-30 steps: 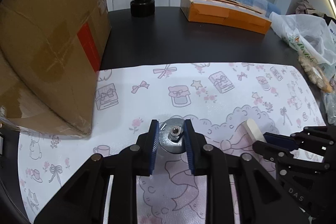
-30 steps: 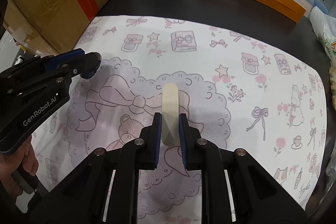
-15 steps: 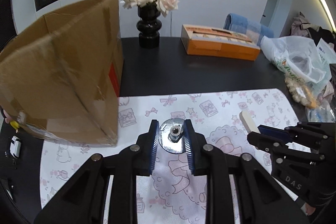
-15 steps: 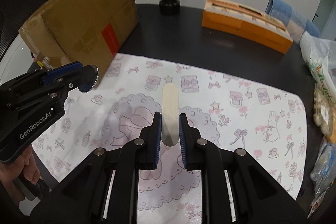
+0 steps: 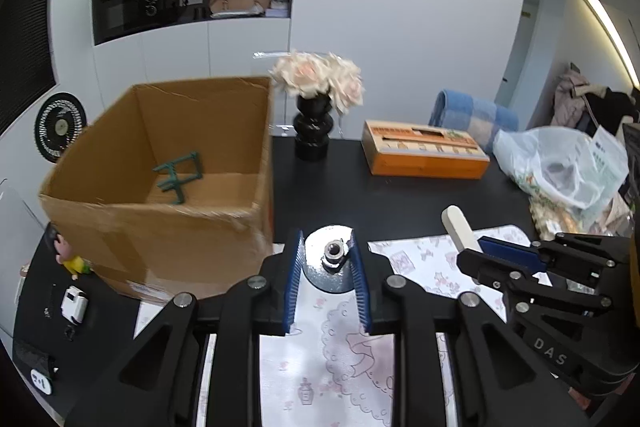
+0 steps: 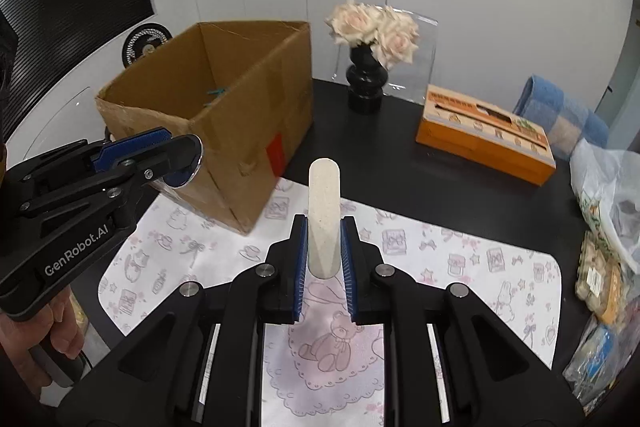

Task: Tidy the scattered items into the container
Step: 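Lift and carry the wooden stick and metal stand with both tools over the box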

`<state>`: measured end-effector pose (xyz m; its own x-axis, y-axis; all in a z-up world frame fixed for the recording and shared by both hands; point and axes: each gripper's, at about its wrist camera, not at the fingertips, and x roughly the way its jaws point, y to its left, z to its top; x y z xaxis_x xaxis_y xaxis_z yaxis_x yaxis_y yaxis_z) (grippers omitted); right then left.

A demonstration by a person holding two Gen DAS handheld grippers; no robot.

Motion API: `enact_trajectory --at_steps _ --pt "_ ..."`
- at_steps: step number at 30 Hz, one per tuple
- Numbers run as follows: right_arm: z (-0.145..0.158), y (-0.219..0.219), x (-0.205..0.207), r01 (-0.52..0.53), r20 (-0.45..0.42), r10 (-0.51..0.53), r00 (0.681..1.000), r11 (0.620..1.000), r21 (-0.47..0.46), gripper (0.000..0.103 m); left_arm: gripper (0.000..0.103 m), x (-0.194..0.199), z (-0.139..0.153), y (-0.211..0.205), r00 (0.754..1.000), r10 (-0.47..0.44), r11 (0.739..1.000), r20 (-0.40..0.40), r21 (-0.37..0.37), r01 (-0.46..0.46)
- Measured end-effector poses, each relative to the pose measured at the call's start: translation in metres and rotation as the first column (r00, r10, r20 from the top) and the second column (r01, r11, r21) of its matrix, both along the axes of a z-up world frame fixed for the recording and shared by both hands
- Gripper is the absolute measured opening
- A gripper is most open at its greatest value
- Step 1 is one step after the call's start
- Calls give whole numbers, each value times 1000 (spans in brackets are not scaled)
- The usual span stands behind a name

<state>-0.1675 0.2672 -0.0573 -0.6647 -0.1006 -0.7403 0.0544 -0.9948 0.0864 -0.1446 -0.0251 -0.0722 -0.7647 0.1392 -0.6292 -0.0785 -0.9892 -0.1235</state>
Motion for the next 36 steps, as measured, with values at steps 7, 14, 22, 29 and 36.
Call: enact_trajectory --at_steps 7,14,22,29,36 --pt "26 -40 -31 -72 -38 72 997 997 14 17 24 0 22 -36 999 48 999 -18 9 -48" --pt "44 -105 -71 -139 -61 140 988 990 12 17 24 -10 44 -78 994 101 995 -33 11 -101" --pt "57 -182 -119 -192 -64 192 979 981 11 17 24 -30 61 -121 988 150 989 -31 15 -150" --pt "72 -210 -161 -226 -32 226 974 974 -16 17 24 -64 62 -151 988 156 987 17 38 -157" --pt "73 -222 -209 -245 23 246 969 969 -19 17 24 -101 57 -175 982 169 984 79 40 -173"
